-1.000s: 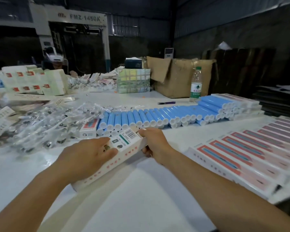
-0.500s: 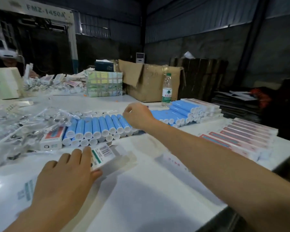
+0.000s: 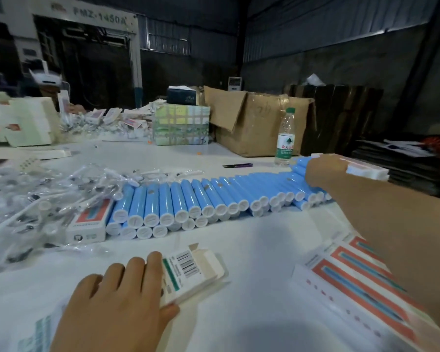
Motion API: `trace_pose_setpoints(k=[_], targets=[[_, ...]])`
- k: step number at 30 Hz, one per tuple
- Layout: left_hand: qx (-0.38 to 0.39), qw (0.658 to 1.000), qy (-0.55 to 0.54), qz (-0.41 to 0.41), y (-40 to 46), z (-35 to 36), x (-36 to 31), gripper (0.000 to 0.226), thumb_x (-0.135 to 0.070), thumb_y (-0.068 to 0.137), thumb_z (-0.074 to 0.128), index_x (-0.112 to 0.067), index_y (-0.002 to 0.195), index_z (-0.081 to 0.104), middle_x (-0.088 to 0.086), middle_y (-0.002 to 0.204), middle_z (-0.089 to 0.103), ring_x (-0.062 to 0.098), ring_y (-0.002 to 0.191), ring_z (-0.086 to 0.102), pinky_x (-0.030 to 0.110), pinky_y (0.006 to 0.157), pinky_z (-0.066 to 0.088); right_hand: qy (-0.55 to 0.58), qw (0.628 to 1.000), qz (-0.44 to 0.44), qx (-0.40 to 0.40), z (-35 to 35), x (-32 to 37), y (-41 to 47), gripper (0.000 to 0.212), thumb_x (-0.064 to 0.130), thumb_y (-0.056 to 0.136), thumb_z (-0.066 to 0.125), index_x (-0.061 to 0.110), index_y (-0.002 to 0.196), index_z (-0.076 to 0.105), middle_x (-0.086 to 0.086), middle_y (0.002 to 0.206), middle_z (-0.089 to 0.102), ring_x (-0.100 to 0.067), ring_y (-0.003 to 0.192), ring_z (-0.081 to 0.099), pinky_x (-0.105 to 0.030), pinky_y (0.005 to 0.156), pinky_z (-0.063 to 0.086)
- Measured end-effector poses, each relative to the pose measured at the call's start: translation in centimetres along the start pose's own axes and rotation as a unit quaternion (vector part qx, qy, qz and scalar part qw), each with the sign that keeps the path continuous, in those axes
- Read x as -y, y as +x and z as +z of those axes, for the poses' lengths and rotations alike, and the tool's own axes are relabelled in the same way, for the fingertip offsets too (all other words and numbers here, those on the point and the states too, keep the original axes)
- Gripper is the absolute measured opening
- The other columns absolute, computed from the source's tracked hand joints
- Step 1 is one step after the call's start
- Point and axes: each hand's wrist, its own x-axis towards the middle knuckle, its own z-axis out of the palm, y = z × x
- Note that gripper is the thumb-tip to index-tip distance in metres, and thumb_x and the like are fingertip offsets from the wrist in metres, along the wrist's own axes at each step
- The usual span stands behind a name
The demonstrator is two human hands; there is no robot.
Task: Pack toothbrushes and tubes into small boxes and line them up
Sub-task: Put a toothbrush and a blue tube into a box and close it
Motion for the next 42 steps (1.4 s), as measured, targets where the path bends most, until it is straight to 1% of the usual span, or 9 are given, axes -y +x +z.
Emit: trace_pose_setpoints(k=[6,15,18,21,25,29,33,39,42], targets=[[0.006,1.000,0.009,0.019,-0.2,0.8,0.3,0.070,-0.051,0.068,0.039,0.010,0.087,0.071,0.018,0.063,0.061,0.033,0.042,0.054,0.037,0.039,0.042,0.057,0.998,0.033,0.019,0.6,-0.6,1.6,0.038,0.030,0.089,0.054,0.014,0.123,0.055,-0.012,0.131,0.050,-0.031,0.118,0.049,-0.037,0.088,0.044],[0.056,0.998,0.022,-0.014,0.4,-0.3,0.0,0.072,-0.054,0.071,0.036,0.004,0.091,0.073,0.011,0.068,0.063,0.029,0.050,0.059,0.040,0.043,0.048,0.105,0.994,-0.034,-0.012,-0.8,-1.3,1.0,0.020,0.027,0.087,0.064,0.010,0.089,0.054,-0.003,0.069,0.047,-0.020,0.067,0.050,-0.030,0.063,0.042],[0.097,0.994,0.020,-0.053,1.0,-1.6,-0.4,0.077,-0.065,0.085,0.035,-0.002,0.124,0.058,0.007,0.101,0.064,0.026,0.084,0.063,0.043,0.069,0.052,0.242,0.967,-0.064,-0.052,-3.5,-0.6,-0.9,0.026,0.028,0.084,0.066,0.008,0.081,0.050,-0.008,0.078,0.057,-0.025,0.071,0.052,-0.031,0.063,0.040],[0.111,0.991,0.023,-0.067,0.7,-1.3,0.0,0.075,-0.066,0.090,0.021,-0.020,0.148,0.010,-0.005,0.137,0.037,0.017,0.122,0.039,0.033,0.098,0.031,0.496,0.863,-0.072,-0.060,-6.6,1.3,-4.6,0.025,0.020,0.083,0.063,0.008,0.104,0.056,-0.011,0.085,0.059,-0.025,0.063,0.054,-0.029,0.054,0.043],[0.086,0.993,0.017,-0.084,1.0,-1.6,0.5,0.071,-0.065,0.091,0.023,-0.022,0.146,0.011,-0.005,0.137,0.037,0.017,0.122,0.038,0.032,0.098,0.031,0.760,0.641,-0.103,0.035,-8.7,3.3,-12.1,0.040,0.008,0.082,0.058,0.015,0.117,0.039,-0.012,0.075,0.055,-0.015,0.034,0.050,-0.018,0.033,0.037],[0.064,0.991,-0.013,-0.114,0.6,-2.0,0.7,0.071,-0.062,0.092,0.029,-0.020,0.147,0.012,-0.002,0.140,0.038,0.020,0.124,0.038,0.033,0.097,0.033,0.860,0.495,-0.065,0.109,-7.9,5.8,-19.6,0.038,0.005,0.082,0.058,0.016,0.111,0.036,-0.012,0.081,0.053,-0.017,0.035,0.052,-0.021,0.036,0.040],[0.058,0.990,-0.032,-0.124,-0.3,-2.6,0.9,0.070,-0.061,0.092,0.032,-0.019,0.146,0.017,0.000,0.135,0.042,0.022,0.118,0.042,0.034,0.093,0.034,0.896,0.419,-0.010,0.149,-6.3,8.6,-25.6,0.042,0.002,0.084,0.058,0.016,0.118,0.038,-0.009,0.078,0.057,-0.013,0.036,0.051,-0.021,0.036,0.040],[0.065,0.990,-0.009,-0.125,-1.0,-2.6,1.1,0.071,-0.061,0.093,0.034,-0.017,0.146,0.017,0.002,0.135,0.042,0.023,0.119,0.040,0.036,0.094,0.033,0.888,0.406,-0.024,0.215,-6.0,9.9,-28.3,0.004,0.013,0.091,0.059,0.013,0.089,0.055,-0.006,0.072,0.058,-0.010,0.045,0.049,-0.024,0.041,0.037],[0.060,0.990,-0.016,-0.130,-0.8,-2.4,1.0,0.071,-0.061,0.092,0.034,-0.017,0.146,0.018,0.002,0.135,0.042,0.023,0.120,0.040,0.036,0.095,0.033,0.913,0.350,0.026,0.211,-5.8,9.4,-27.5,0.008,0.017,0.094,0.057,0.009,0.091,0.057,-0.005,0.070,0.055,-0.012,0.046,0.047,-0.024,0.040,0.038]])
